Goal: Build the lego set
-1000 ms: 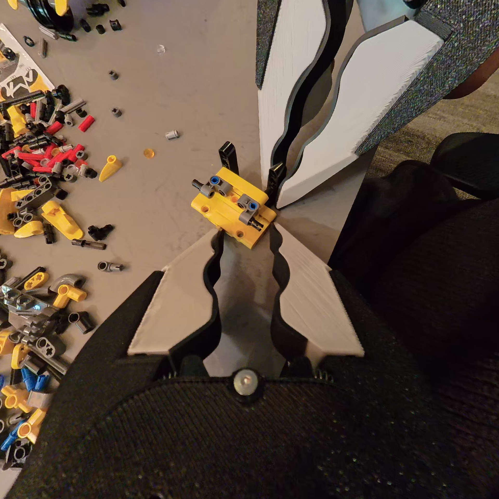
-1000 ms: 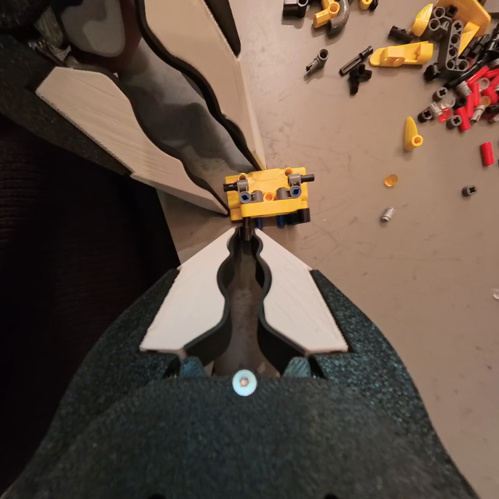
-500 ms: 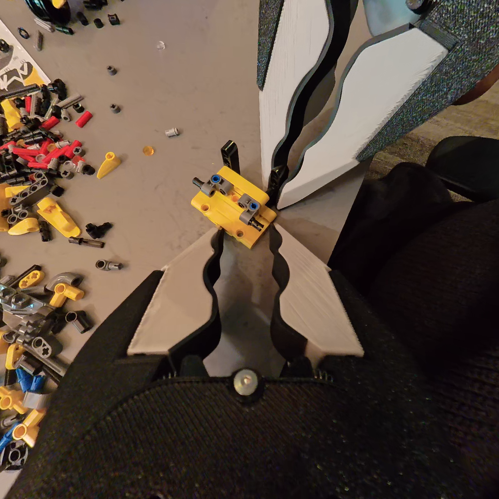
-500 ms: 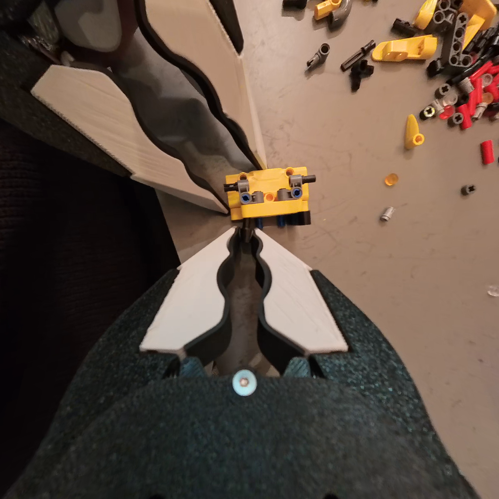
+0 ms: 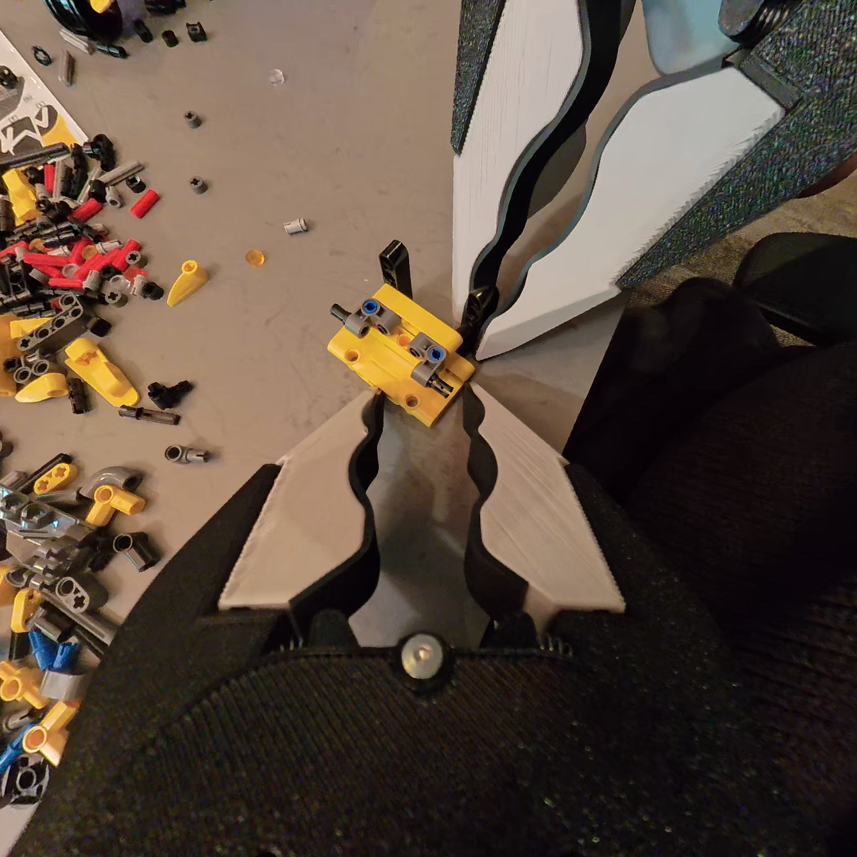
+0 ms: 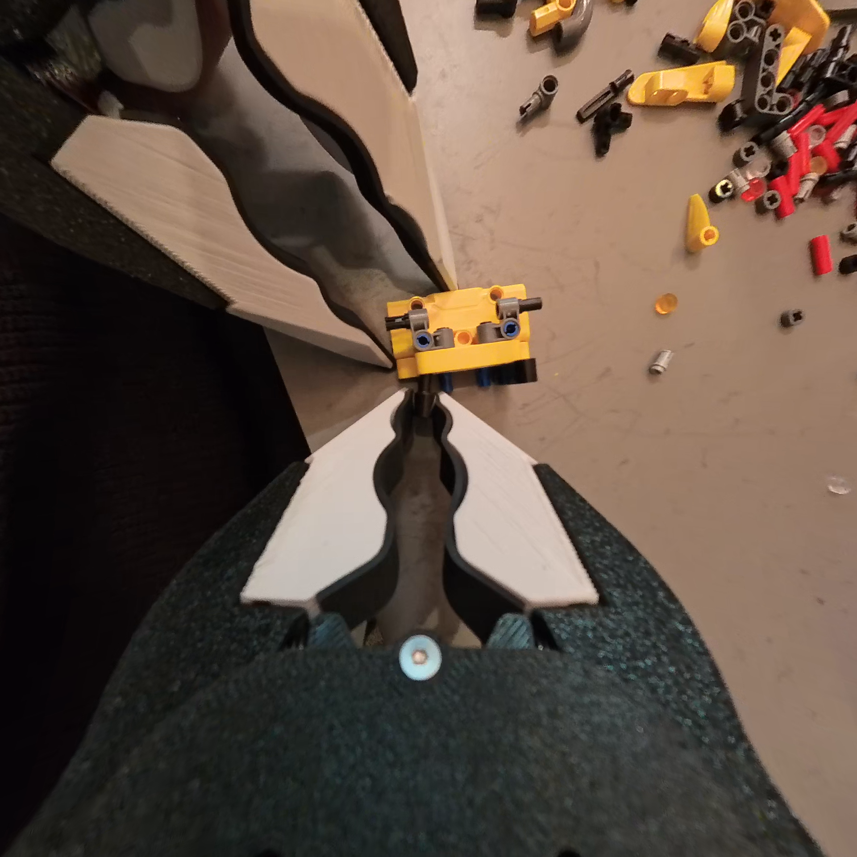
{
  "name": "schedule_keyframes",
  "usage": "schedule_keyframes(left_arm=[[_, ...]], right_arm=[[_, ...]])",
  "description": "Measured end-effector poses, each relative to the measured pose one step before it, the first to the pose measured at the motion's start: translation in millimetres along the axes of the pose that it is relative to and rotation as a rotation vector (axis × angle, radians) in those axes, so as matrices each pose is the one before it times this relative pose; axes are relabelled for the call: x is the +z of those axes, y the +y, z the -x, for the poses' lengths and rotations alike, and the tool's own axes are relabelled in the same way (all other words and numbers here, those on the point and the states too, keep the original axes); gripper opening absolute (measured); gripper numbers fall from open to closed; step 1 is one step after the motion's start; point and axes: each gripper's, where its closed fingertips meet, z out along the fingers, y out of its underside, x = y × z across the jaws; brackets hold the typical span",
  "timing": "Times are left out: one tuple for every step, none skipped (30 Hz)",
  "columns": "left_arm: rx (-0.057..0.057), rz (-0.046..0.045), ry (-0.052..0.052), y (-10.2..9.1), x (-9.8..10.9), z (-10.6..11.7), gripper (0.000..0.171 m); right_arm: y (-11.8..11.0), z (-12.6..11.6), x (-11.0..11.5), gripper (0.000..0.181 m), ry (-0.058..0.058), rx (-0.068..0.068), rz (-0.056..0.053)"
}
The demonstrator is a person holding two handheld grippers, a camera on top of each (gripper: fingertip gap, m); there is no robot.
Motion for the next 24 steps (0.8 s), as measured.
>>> schedule_keyframes(left_arm=[[-0.0004, 0.00021, 0.0007, 0.06, -0.05, -0.03, 0.033], [-0.0006, 0.00012, 0.0006, -0.01, 0.03, 0.0, 0.033], [0.0001, 0.0, -0.0001, 0.0, 0.0, 0.01, 0.033], [0.0003, -0.00003, -0.0003, 0.0, 0.0, 0.06, 0.033], [0.0001, 0.00002, -0.0001, 0.0, 0.0, 0.01, 0.033], [-0.0002, -0.00002, 0.0001, -0.08, -0.07, -0.02, 0.033], [0.0, 0.00007, 0.0002, 0.01, 0.0, -0.02, 0.033], [0.0001, 0.0, 0.0002, -0.06, 0.07, 0.02, 0.033], [0.0001, -0.00007, 0.0002, -0.01, 0.01, -0.02, 0.033], [0.0, -0.00001, 0.0004, 0.03, -0.03, 0.03, 0.033], [-0.0006, 0.00005, 0.0008, -0.02, 0.03, -0.01, 0.033], [-0.0004, 0.00012, 0.0006, -0.01, 0.03, 0.02, 0.033], [-0.0003, 0.00013, 0.0006, 0.05, -0.04, -0.01, 0.033], [-0.0005, 0.00005, 0.0006, -0.02, 0.03, 0.02, 0.033], [-0.0003, -0.00001, 0.0003, 0.03, -0.03, 0.02, 0.033], [0.0001, 0.0, 0.0001, 0.0, 0.0, 0.0, 0.033], [-0.0003, -0.00002, 0.0002, -0.08, -0.07, -0.05, 0.033], [-0.0005, 0.00009, 0.0005, -0.01, 0.03, 0.04, 0.033], [-0.0005, -0.00005, 0.0005, 0.03, -0.03, -0.02, 0.033], [0.0001, -0.00004, -0.0001, -0.01, 0.0, 0.02, 0.033], [0.0, -0.00003, 0.0002, 0.0, 0.0, -0.02, 0.033], [-0.0004, -0.00006, 0.0005, 0.02, -0.03, 0.0, 0.034], [-0.0002, -0.00008, 0.0002, -0.01, 0.01, -0.05, 0.034], [0.0001, -0.00015, 0.0002, 0.01, -0.02, 0.07, 0.034]], right_arm=[[-0.03, 0.03, 0.02, 0.006, -0.0009, 0.0009, -0.0012], [-0.03, 0.03, 0.01, 0.006, 0.0003, -0.0004, 0.0], [-0.01, -0.01, 0.0, 0.006, 0.0009, -0.001, 0.0003], [-0.03, -0.01, 0.01, 0.006, 0.0004, -0.0006, 0.0], [-0.01, 0.09, 0.0, 0.006, -0.0005, -0.0001, -0.0007], [-0.08, -0.04, -0.08, 0.006, -0.0009, -0.0018, -0.0016], [-0.07, 0.07, 0.02, 0.006, -0.0007, -0.0029, -0.0021], [-0.05, 0.11, 0.01, 0.006, -0.0003, -0.0003, -0.0021], [0.04, 0.06, -0.03, 0.006, 0.0001, 0.0012, -0.0017], [-0.02, 0.06, 0.0, 0.006, 0.0005, 0.0009, -0.0013], [-0.05, -0.04, 0.02, 0.006, 0.0004, 0.0011, -0.0012], [0.04, 0.03, -0.03, 0.006, 0.0002, 0.0013, -0.0011], [-0.03, 0.03, 0.01, 0.006, 0.0, 0.0013, -0.001], [0.02, 0.05, -0.01, 0.006, -0.0002, 0.0012, -0.0006], [-0.01, 0.0, 0.01, 0.006, -0.0003, 0.0008, -0.0002], [0.0, -0.01, 0.01, 0.006, -0.0004, 0.0004, -0.0002], [-0.02, -0.02, 0.01, 0.006, -0.0006, 0.0, -0.0003], [0.03, 0.03, -0.02, 0.006, -0.0006, -0.001, -0.0004], [-0.09, -0.04, 0.05, 0.006, -0.0005, -0.0017, -0.0007], [0.0, 0.08, -0.01, 0.006, -0.0009, -0.0015, -0.0012], [-0.12, -0.02, -0.05, 0.006, -0.0019, -0.0003, -0.0017], [0.03, 0.0, -0.01, 0.006, -0.0029, 0.0017, -0.0021], [0.03, 0.0, -0.02, 0.006, -0.0034, 0.0029, -0.0031], [-0.04, -0.04, 0.01, 0.006, -0.0038, 0.0026, -0.0043]])
